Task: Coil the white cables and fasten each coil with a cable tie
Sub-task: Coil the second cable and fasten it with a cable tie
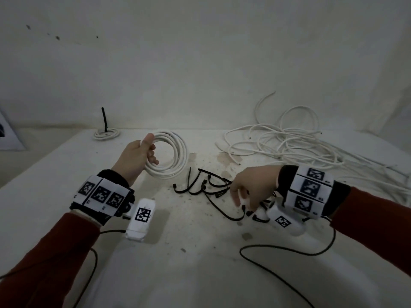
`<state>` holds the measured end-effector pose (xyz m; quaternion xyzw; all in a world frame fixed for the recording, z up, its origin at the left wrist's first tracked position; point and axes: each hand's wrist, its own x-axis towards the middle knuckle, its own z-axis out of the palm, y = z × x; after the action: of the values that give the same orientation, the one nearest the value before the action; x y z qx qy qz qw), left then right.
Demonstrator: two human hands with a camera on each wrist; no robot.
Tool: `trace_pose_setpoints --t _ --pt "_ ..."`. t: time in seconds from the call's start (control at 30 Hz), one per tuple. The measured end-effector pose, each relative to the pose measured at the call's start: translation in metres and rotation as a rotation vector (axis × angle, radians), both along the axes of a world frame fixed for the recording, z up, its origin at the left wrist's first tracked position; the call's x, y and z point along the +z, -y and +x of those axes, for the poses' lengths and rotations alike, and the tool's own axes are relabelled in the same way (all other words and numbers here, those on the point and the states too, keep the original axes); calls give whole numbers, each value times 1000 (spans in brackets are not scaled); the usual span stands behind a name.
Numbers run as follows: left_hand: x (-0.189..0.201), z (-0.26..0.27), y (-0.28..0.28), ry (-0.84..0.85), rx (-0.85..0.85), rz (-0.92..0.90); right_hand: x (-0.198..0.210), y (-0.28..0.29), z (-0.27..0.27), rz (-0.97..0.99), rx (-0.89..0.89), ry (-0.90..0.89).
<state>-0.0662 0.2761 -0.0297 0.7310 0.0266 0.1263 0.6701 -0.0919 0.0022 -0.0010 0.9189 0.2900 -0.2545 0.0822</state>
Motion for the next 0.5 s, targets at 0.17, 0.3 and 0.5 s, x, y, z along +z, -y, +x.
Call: trace_pose_setpoints --t 0.17,0.3,0.5 --pt "4 5 11 3 -28 -76 -15 15 1 128 28 9" --pt "9 9 22 19 -41 -56 -5 23 -2 246 54 -2" --pt "16 12 35 65 -14 71 55 36 -24 568 67 -62"
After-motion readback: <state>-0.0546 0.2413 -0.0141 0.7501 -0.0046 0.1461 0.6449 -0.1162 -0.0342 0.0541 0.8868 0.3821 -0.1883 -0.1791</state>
